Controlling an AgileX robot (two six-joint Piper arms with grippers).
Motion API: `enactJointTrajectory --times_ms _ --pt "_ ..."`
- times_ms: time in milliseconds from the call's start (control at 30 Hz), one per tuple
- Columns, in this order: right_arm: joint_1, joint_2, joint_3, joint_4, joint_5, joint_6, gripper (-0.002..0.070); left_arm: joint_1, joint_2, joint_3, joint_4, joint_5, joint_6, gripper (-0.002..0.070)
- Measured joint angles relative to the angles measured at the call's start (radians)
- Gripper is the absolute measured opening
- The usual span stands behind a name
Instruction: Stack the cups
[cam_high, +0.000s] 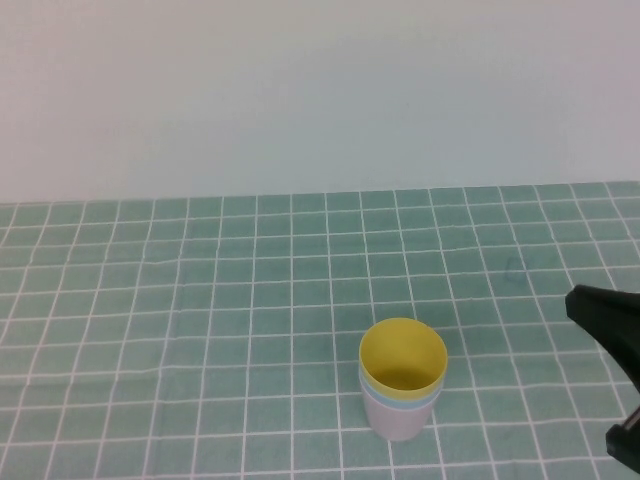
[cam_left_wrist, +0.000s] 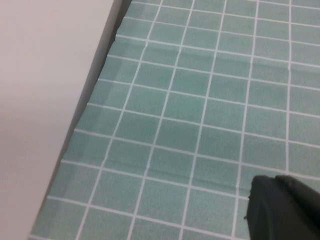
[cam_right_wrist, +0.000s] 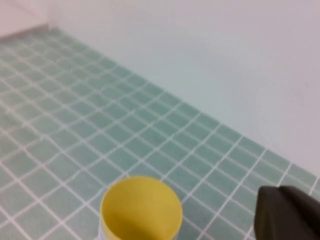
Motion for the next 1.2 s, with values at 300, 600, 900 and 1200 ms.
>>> enactJointTrajectory --times_ms 300,600,900,1200 --pt "0.000 0.000 0.000 0.035 -0.025 -0.003 -0.0001 0.000 0.000 0.000 0.000 0.000 0.028 -0.0001" --pt "-0.012 -0.035 0.000 0.019 0.040 -0.190 -0.0001 0.017 0.000 0.000 0.066 -0.181 0.048 -0.0001" --pt "-0.322 -0.338 0.097 0.133 0.172 -0.079 -0.0001 0.202 0.000 0.000 0.355 -0.540 -0.222 -0.0001" --pt "-0.574 -0.676 0.315 0.203 0.189 -0.034 -0.0001 0.295 0.000 0.000 0.462 -0.600 -0.472 -0.0001"
